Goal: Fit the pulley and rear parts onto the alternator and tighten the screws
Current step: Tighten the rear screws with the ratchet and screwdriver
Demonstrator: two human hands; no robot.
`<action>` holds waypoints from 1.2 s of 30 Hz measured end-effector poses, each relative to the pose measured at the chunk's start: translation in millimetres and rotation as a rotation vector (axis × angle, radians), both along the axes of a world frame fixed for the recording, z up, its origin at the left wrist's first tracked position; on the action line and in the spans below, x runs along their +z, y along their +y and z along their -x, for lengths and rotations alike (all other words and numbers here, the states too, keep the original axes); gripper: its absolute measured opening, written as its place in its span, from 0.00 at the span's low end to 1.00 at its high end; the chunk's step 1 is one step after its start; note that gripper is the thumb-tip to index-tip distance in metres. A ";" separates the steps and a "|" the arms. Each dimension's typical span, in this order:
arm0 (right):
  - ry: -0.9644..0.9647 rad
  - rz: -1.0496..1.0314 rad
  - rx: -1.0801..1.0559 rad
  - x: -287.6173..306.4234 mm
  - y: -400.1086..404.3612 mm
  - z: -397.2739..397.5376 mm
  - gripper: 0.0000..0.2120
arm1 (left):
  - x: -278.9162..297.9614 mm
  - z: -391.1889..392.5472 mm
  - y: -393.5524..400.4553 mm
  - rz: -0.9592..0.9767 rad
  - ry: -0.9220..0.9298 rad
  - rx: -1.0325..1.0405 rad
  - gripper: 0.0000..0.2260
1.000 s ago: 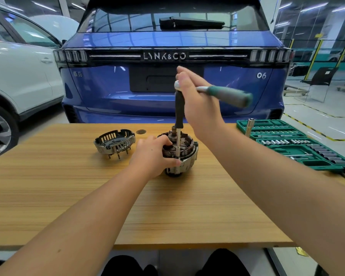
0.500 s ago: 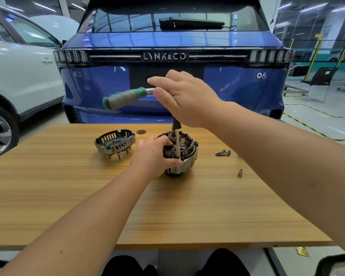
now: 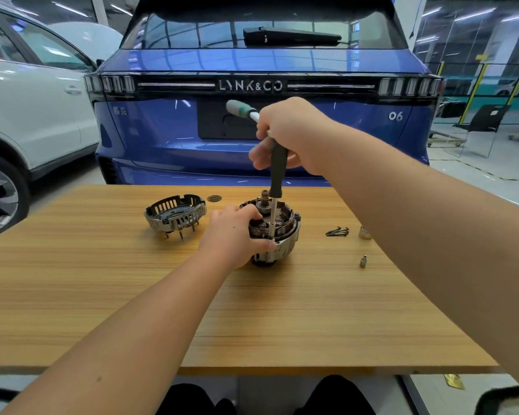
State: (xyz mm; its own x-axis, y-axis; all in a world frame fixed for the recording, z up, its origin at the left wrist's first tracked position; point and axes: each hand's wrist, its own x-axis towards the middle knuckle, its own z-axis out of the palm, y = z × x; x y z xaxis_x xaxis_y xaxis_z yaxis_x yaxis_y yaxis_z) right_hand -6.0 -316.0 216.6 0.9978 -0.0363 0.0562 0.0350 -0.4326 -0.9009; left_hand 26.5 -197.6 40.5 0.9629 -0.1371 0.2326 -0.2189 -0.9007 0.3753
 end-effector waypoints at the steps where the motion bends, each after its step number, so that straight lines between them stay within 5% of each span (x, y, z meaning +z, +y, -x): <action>1: 0.055 -0.224 -0.040 -3.1 -0.2 1.0 0.07 | 0.0 -0.1 -0.4 0.002 0.003 0.006 0.32; 6: 0.082 -0.886 -0.041 -29.1 -8.6 -5.5 0.10 | 0.9 -2.1 -1.8 0.011 0.019 0.021 0.32; 10: -0.060 -0.987 0.024 -49.6 -5.4 -10.0 0.09 | 0.9 -1.3 -2.0 0.000 0.009 0.020 0.32; 12: -0.225 -0.881 0.041 -58.2 -2.6 -12.5 0.04 | 1.8 -0.5 -1.9 0.000 0.012 0.015 0.32; 19: -0.803 -0.031 0.025 -69.6 -10.8 -15.0 0.11 | 3.1 2.0 -1.0 0.004 0.009 0.010 0.32; 24: -0.926 0.394 0.006 -67.4 -14.4 -17.8 0.11 | 1.1 2.4 0.0 0.018 -0.004 0.008 0.31; 29: -0.972 0.932 -0.036 -60.8 -13.0 -18.9 0.22 | 1.0 3.0 0.2 0.006 -0.009 0.002 0.31; 32: -0.890 1.013 0.014 -54.7 -12.9 -15.4 0.31 | 0.9 3.5 -0.2 0.019 -0.012 -0.006 0.31; 36: -0.853 1.020 0.000 -43.0 -16.1 -14.4 0.22 | 0.4 4.3 0.0 0.008 -0.020 -0.001 0.32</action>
